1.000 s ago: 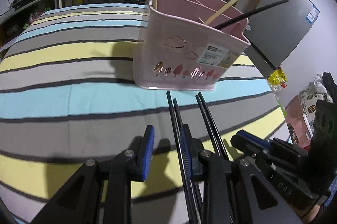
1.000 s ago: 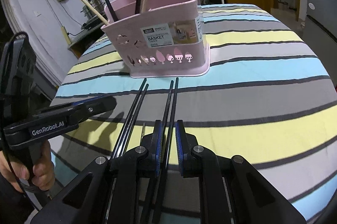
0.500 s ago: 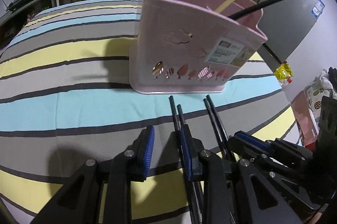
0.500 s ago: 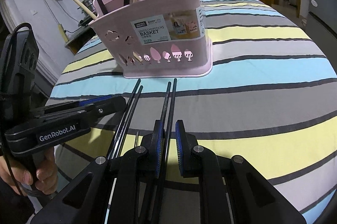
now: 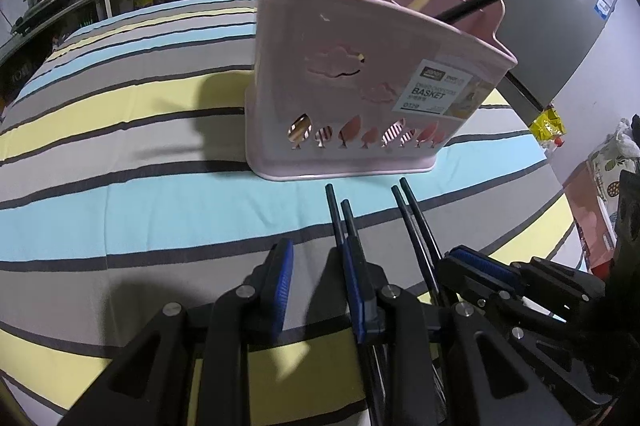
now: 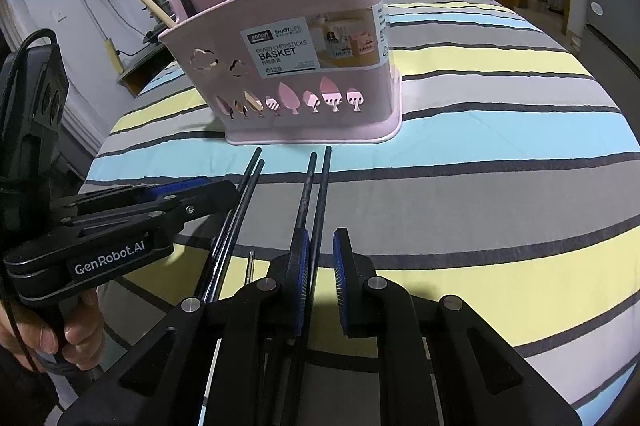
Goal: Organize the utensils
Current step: 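Lower both tools onto the remaining black chopsticks and close on them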
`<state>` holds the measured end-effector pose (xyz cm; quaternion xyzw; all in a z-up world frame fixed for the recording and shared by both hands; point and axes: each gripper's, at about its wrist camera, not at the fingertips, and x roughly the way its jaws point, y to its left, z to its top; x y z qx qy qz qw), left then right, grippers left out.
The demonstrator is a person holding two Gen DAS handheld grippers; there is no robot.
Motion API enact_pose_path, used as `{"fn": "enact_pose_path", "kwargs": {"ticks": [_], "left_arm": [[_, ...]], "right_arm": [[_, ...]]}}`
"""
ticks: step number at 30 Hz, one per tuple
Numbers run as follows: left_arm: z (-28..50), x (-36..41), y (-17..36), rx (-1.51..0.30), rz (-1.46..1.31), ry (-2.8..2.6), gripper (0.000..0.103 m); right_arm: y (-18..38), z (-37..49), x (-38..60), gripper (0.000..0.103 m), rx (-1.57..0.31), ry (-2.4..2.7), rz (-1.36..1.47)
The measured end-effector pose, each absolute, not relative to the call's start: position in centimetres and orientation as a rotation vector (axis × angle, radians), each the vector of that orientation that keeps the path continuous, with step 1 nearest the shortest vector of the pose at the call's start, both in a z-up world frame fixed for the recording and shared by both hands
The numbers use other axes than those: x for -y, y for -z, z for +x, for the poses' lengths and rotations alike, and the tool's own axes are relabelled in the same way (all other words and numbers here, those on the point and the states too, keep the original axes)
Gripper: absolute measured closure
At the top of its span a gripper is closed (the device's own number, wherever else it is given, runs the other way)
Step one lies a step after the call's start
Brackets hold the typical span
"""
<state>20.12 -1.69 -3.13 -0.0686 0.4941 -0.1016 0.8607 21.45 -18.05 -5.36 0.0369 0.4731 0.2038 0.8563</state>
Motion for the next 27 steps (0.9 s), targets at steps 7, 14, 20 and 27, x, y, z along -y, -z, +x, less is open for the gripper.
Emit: {"fn": "enact_pose_path", "kwargs": {"ticks": [7,14,20,27], "left_arm": [[20.2,2.0,2.9,-1.041,-0.145,0.208,0.076],[20.2,2.0,2.9,-1.041,-0.144,0.205,0.076],[20.2,2.9,3.1,-1.043,-0.113,0.193,0.075],[20.1,3.2,3.2,-1.051,-0.086,0.189,0.079]], "right_arm": [[5.4,21.5,18.1,0.090,-0.995,-0.431,0.084],[5.4,21.5,18.1,0.090,-0.995,-0.430,0.082],[5.5,21.6,17.9,0.090,-0.993,-0.426,0.065],[5.3,21.5,17.9,0.091,-0.998,-0.422,0.048]]}}
